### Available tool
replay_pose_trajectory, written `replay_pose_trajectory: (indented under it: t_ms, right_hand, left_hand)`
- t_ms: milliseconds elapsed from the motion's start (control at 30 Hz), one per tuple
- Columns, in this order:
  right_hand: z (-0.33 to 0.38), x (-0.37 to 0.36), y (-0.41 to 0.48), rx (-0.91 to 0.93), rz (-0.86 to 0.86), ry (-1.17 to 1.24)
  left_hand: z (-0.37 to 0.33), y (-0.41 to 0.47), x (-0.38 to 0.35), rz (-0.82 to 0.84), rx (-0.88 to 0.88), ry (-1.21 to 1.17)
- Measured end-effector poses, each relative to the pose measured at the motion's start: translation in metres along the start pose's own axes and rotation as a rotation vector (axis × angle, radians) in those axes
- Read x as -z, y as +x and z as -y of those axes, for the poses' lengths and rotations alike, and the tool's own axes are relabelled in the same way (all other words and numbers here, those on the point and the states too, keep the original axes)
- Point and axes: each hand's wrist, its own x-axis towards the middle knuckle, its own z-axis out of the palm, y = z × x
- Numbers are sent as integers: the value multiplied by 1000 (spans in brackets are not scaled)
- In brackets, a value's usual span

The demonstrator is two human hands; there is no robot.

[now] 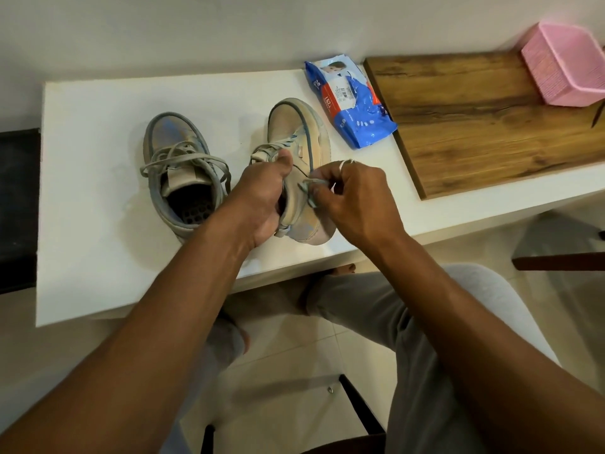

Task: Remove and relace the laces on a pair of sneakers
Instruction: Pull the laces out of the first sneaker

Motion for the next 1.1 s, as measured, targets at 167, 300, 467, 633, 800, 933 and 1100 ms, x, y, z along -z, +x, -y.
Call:
replay_pose_trajectory:
  t_ms: [167,300,467,633,800,933,1100]
  right_hand:
    - [6,-7,-12,178,104,-32]
    - [2,-4,2,106,-42,-30]
    - [9,-8,-15,227,81,-32]
    - [5,-6,2,116,-40,-34]
    - [7,-5,-11,184,91,-65]
    - [2,-6,10,98,-27,-52]
    - [12,-8,6,193,50,-5]
  left_hand:
    - [-1,1,4,10,10,2]
    - [-1,-1,0,2,2,3]
    - [0,3,6,2,11,17]
    - [0,-1,1,-9,11,-3]
    - [-1,1,4,11,11,4]
    - [0,1,1,6,9,16]
    - [0,1,6,20,11,-14]
